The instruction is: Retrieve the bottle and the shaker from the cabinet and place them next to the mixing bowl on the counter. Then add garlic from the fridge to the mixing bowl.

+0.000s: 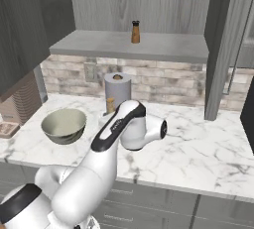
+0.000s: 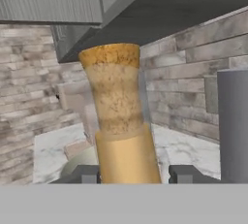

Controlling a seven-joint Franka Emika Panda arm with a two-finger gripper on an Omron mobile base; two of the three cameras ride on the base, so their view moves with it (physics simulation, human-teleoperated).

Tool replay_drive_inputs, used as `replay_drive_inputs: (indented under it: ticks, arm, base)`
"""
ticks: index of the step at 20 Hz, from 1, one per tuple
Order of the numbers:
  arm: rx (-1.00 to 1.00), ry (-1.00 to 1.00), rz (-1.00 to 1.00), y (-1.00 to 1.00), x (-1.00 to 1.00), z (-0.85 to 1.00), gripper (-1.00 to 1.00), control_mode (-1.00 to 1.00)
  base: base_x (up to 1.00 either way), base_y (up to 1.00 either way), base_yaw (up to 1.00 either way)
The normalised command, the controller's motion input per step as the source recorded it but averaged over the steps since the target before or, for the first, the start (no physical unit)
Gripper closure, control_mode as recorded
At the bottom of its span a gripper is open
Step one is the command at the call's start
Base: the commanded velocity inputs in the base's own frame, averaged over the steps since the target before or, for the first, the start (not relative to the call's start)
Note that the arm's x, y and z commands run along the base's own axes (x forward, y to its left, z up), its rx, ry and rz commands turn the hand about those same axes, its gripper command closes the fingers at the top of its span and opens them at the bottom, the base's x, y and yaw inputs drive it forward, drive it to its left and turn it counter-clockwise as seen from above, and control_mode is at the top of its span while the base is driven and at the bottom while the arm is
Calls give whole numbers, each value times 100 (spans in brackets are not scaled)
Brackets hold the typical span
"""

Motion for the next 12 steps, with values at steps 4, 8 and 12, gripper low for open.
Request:
replay_drive_inputs:
  ticks: [4,8,12]
  arm:
    - [0,-10,10,23,0,-19,100,-100]
    - [0,-9,10,11,-1,-25,100,-100]
    - [0,-5,6,12,-5,-24,100,-100]
  base:
    - [0,0,0]
    - [0,0,0]
    - [0,0,0]
